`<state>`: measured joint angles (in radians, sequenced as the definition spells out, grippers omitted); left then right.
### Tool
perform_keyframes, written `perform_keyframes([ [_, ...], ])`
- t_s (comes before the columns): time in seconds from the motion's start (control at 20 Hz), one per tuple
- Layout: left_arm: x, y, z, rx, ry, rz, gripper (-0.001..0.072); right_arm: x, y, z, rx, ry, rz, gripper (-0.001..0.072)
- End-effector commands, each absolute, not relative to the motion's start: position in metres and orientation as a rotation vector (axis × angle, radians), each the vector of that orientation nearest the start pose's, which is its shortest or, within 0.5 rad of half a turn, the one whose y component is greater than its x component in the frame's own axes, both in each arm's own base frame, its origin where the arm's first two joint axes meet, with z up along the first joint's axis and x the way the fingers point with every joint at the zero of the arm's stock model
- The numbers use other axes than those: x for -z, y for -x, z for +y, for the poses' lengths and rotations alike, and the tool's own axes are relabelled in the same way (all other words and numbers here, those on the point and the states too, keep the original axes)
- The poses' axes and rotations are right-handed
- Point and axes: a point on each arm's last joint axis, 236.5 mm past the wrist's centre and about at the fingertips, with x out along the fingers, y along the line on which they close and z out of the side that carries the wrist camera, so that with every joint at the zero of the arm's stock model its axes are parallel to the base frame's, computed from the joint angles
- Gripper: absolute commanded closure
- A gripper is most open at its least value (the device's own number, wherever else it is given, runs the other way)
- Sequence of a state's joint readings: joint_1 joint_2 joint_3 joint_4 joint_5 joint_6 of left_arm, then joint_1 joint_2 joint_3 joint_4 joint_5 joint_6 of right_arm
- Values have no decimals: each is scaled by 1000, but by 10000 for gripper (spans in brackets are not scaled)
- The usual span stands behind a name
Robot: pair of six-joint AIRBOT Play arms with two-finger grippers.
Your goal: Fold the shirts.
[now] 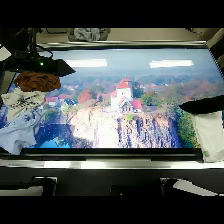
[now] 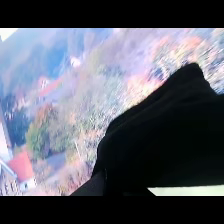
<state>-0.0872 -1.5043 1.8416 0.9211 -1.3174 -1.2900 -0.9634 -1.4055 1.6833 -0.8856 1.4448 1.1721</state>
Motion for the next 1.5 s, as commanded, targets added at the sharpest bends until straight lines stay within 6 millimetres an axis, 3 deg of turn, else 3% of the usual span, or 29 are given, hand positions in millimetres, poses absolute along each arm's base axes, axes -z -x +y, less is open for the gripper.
perform_keyframes([
  [0.0,-200,-461,-179,701,166,870,682,-200,-353,-289,202,-617,654,670],
  [0.1,-200,-461,-179,701,167,870,682,-199,-348,-294,227,-648,652,670],
  [0.3,-200,-461,-179,701,167,870,682,-178,-326,-292,270,-643,779,669],
  [0.45,-200,-461,-179,702,166,870,682,-144,-281,-279,295,-634,1029,669],
  [0.55,-200,-461,-179,702,166,870,682,-127,-248,-285,378,-613,1166,668],
  [0.65,-200,-461,-179,703,166,873,682,-108,-231,-288,436,-627,1236,668],
  [0.9,-200,-461,-179,703,167,872,683,-32,-174,-268,587,-697,1414,668],
  [1.05,-200,-461,-179,703,167,872,682,11,-167,-255,631,-744,1395,668],
  [1.2,-200,-461,-180,703,167,872,682,33,-162,-252,646,-742,1403,665],
  [1.25,-200,-461,-180,703,167,872,682,35,-162,-253,651,-740,1397,569],
  [1.35,-201,-460,-180,704,169,872,683,33,-164,-256,636,-712,1393,8],
  [1.45,-202,-460,-180,703,172,870,682,10,-163,-274,605,-576,1400,13],
])
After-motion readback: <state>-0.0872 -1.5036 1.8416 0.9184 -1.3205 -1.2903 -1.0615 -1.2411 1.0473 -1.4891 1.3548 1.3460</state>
